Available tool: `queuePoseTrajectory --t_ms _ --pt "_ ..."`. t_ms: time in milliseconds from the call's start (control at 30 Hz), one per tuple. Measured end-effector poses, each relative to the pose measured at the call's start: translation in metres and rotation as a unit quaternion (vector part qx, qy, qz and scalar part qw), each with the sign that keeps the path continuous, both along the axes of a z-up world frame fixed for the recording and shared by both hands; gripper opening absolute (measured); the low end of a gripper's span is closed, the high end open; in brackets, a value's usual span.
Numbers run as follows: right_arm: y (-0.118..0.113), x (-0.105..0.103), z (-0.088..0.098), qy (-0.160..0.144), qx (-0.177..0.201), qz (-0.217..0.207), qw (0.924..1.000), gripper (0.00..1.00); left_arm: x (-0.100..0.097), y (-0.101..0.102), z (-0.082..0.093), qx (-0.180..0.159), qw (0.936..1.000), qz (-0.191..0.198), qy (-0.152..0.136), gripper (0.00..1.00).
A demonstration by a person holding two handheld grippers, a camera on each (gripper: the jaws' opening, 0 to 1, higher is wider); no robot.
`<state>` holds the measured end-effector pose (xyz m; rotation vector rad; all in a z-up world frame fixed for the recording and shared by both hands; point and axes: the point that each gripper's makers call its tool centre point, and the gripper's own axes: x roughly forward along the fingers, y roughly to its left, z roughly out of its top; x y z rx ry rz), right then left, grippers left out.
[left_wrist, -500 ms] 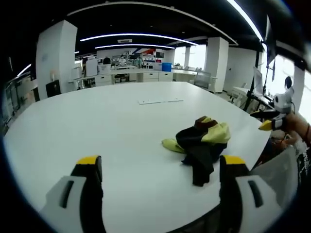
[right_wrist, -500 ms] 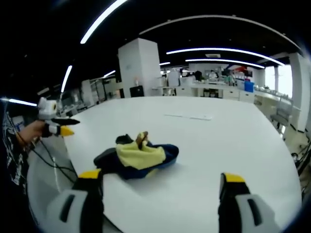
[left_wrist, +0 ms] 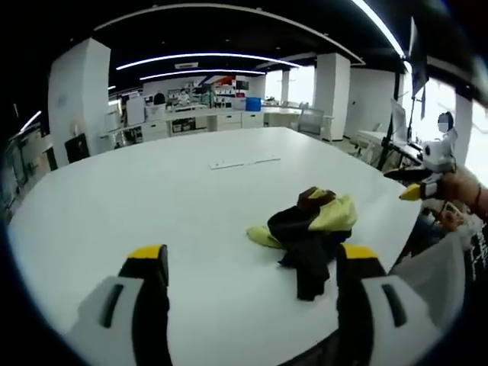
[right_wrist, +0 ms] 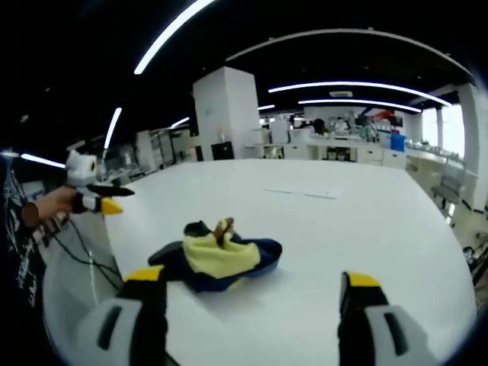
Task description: Fold the garment on the visible template until the final outline fits inside the template.
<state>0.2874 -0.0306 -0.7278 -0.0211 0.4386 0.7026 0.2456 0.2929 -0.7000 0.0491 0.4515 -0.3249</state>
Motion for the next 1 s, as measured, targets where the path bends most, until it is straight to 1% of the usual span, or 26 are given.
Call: queuePoseTrajectory --t_ms 133,167,233,333,433,500,567,667,867,1000 --pt "-0.002 0.009 0.001 0.000 0.004 0.001 1.0000 0.90 0.011 -0.009 -0.002 0.002 0.9998 -0.018 0.001 0.83" --pt "-0.002 0.011 0.001 0.001 0.005 0.005 1.0000 0.88 0.013 -0.014 -0.001 -0.002 0.9996 -0.027 -0.001 0.82" --pt "-0.002 0.014 0.001 0.005 0.005 0.009 0.9999 0.86 0.017 -0.016 -0.002 -0.005 0.9995 -0.033 0.001 0.78" --pt "0.000 0.016 0.001 0.006 -0.001 0.020 0.9998 0.82 0.023 -0.022 -0.004 -0.017 0.9991 -0.039 0.002 0.76" --pt "0.003 0.021 0.001 0.004 -0.003 0.034 0.9994 0.78 0.026 -0.028 -0.006 -0.013 0.9986 -0.051 0.004 0.74" --pt "0.005 0.022 0.002 0.004 -0.002 0.039 0.9992 0.76 0.029 -0.030 -0.009 -0.014 0.9984 -0.055 0.007 0.73" --pt "0.008 0.026 0.002 0.003 -0.002 0.045 0.9990 0.75 0.032 -0.031 -0.011 -0.022 0.9980 -0.059 0.011 0.72" --pt "0.011 0.031 0.000 0.003 -0.005 0.053 0.9986 0.74 0.035 -0.033 -0.012 -0.022 0.9978 -0.062 0.010 0.71" --pt "0.020 0.036 -0.004 0.013 -0.003 0.065 0.9978 0.71 0.040 -0.038 -0.017 -0.038 0.9970 -0.066 0.013 0.68" --pt "0.025 0.042 -0.006 0.021 0.001 0.074 0.9970 0.65 0.046 -0.040 -0.022 -0.039 0.9965 -0.072 0.017 0.67"
